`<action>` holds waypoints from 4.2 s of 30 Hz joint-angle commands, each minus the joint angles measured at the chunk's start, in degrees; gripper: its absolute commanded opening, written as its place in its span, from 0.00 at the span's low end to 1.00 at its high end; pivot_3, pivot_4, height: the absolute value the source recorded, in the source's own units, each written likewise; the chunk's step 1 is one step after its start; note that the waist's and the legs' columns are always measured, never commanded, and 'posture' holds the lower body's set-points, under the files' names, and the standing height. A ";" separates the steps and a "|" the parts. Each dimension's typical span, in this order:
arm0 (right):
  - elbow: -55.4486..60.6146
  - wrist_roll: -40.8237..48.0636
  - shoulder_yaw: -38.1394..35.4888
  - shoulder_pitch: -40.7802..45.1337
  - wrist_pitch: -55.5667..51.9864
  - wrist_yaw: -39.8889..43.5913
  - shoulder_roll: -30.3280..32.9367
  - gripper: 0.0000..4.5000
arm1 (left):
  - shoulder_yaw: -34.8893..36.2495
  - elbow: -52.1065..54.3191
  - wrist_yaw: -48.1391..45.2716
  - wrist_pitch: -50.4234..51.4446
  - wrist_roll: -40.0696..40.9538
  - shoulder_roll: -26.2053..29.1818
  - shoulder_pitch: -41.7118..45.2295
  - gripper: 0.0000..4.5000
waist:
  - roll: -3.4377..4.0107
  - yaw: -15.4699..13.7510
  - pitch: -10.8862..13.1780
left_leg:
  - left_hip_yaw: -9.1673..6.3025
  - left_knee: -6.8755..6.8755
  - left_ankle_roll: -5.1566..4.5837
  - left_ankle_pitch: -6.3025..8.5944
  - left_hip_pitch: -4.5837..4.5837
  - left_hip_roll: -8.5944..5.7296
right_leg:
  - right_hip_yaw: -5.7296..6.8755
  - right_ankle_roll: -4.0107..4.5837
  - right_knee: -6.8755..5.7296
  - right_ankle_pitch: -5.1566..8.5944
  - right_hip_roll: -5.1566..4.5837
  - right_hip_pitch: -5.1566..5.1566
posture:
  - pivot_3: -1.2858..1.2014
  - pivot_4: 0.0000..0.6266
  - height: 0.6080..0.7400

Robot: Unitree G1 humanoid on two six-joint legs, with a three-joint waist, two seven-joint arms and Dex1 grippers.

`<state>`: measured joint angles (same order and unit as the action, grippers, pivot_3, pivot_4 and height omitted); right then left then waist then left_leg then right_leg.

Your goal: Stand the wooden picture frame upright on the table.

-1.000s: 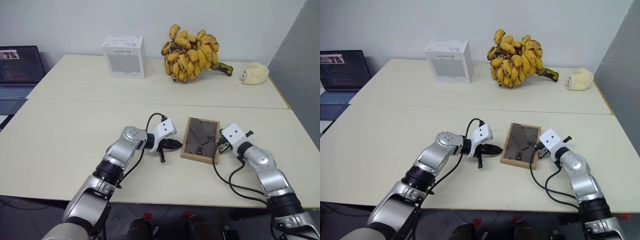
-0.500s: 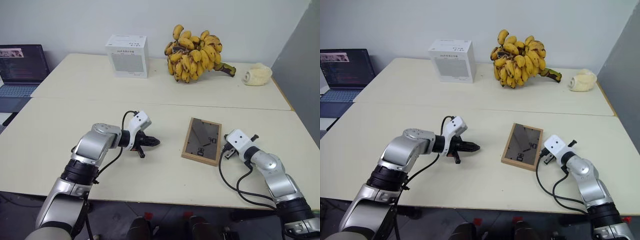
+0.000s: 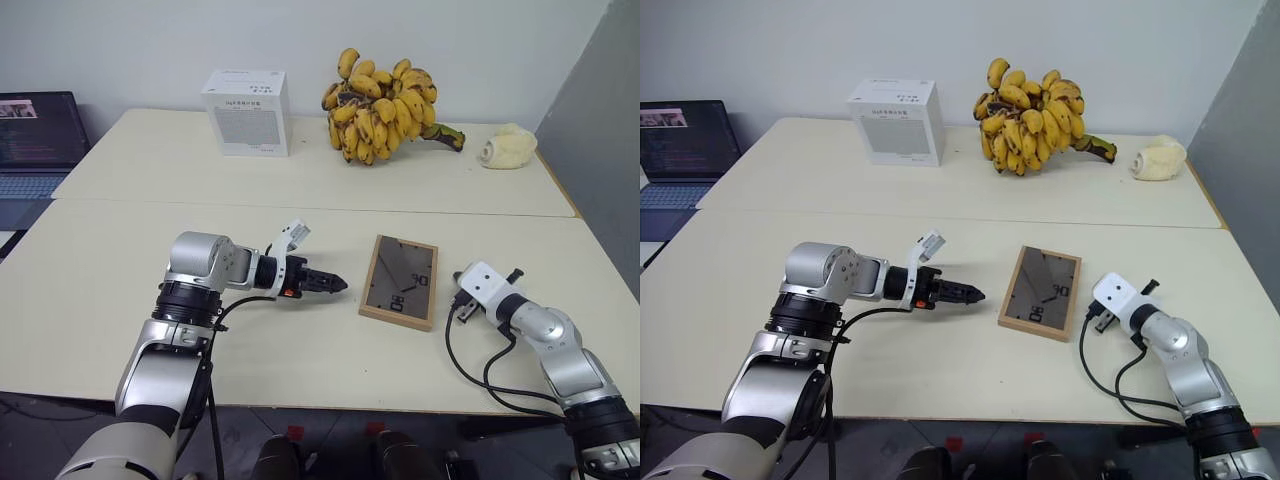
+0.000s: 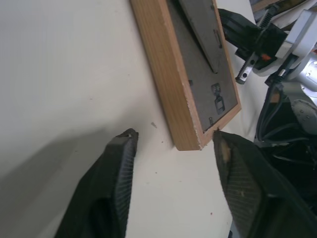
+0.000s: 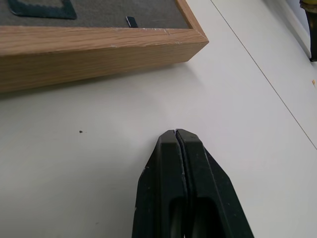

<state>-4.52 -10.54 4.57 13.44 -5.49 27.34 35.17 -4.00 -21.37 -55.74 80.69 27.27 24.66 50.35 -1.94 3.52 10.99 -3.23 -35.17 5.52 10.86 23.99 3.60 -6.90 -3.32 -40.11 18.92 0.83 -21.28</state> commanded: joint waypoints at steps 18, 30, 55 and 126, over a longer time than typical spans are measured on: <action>-2.15 -5.47 6.56 4.62 2.36 -1.36 -7.40 0.00 | -1.61 -16.61 -1.33 -3.93 1.91 -7.60 7.66 0.87 | 0.00 0.97 0.00 | 0.00 -0.01 0.00 0.00 -0.10 0.01 | -0.02 -0.01 -0.02 -0.01 0.02 0.08 | 0.52 0.24 1.00; -2.44 -6.30 7.90 7.76 0.66 -2.16 -11.90 0.00 | 1.80 -18.85 0.57 -4.49 2.46 -8.40 9.29 0.87 | 0.00 1.19 0.00 | 0.00 0.00 0.01 0.00 -0.05 -0.02 | -0.01 -0.01 -0.03 -0.01 0.00 0.04 | 0.52 0.24 1.00; -6.11 -6.57 7.44 10.04 2.45 -3.15 -10.92 0.00 | -1.90 -14.11 -7.71 -0.98 4.31 -4.40 8.62 0.29 | 0.00 1.20 0.00 | -0.01 0.00 0.01 -0.01 -0.06 -0.02 | 0.00 -0.01 -0.04 -0.01 0.00 0.04 | 0.52 0.24 1.00; 33.57 35.46 -3.99 23.16 -37.92 -4.51 -16.27 0.91 | 4.37 2.19 2.82 -33.40 3.28 -2.72 5.63 0.29 | 0.13 -0.62 0.09 | -0.17 0.02 0.01 -0.01 0.69 0.00 | 0.17 0.01 0.10 -0.01 0.00 -0.58 | 0.52 0.24 1.00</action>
<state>25.56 23.89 1.04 36.78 -43.28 22.52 18.74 0.19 -19.86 -51.22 50.11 30.27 22.23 53.00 -1.81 2.90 11.08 -3.40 -35.15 5.53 10.85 24.77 3.60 -6.73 -3.30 -40.02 18.90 0.82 -21.96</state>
